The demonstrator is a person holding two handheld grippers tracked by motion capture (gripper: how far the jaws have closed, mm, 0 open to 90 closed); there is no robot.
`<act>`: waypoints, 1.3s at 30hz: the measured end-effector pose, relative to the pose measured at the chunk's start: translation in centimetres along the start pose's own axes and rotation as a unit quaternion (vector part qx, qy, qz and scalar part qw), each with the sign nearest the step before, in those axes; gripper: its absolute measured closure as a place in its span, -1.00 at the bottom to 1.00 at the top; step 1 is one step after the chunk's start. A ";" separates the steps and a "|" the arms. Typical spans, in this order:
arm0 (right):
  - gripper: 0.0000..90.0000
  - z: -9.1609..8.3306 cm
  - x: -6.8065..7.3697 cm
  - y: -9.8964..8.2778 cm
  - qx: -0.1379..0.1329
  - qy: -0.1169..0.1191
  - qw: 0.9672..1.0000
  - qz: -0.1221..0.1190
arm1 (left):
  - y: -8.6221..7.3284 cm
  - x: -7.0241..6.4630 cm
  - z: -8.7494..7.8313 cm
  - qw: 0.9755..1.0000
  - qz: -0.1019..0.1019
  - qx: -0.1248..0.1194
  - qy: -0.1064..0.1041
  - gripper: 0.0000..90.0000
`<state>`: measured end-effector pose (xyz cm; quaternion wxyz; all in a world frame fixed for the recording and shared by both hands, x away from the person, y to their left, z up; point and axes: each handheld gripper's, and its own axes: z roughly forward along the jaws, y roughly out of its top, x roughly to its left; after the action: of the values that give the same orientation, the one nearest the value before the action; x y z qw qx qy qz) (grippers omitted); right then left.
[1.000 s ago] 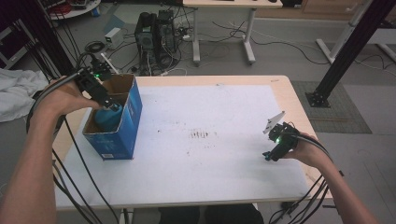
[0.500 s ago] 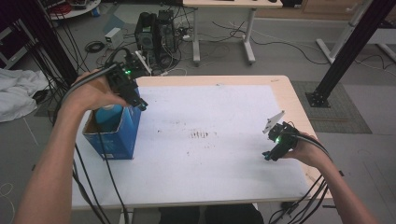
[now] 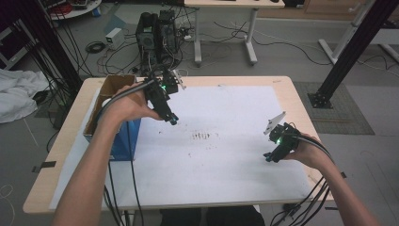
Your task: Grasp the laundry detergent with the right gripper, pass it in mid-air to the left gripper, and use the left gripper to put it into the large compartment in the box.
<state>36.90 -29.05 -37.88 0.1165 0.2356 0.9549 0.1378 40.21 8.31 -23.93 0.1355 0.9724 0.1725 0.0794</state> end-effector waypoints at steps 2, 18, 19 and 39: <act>-0.71 -0.1 0.1 0.0 0.003 -0.003 1.000 0.005 | 0.3 -0.5 1.0 1.000 0.008 0.002 -0.005 -0.60; -0.71 -0.1 -0.1 -0.4 -0.001 -0.002 1.000 -0.002 | 1.4 -2.3 6.6 0.998 0.032 0.028 -0.036 -0.60; -0.71 -0.1 -0.1 -0.4 0.000 -0.003 1.000 -0.002 | 1.4 -2.3 6.6 0.998 0.034 0.028 -0.036 -0.60; -0.71 -0.6 -0.1 0.5 -0.010 -0.012 1.000 -0.004 | 0.6 -2.6 8.3 0.999 0.027 0.033 -0.029 -0.60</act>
<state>37.05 -28.81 -37.13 0.1312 0.2326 0.9529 0.1441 39.67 4.93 -31.91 0.1061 0.9826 0.1444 0.0496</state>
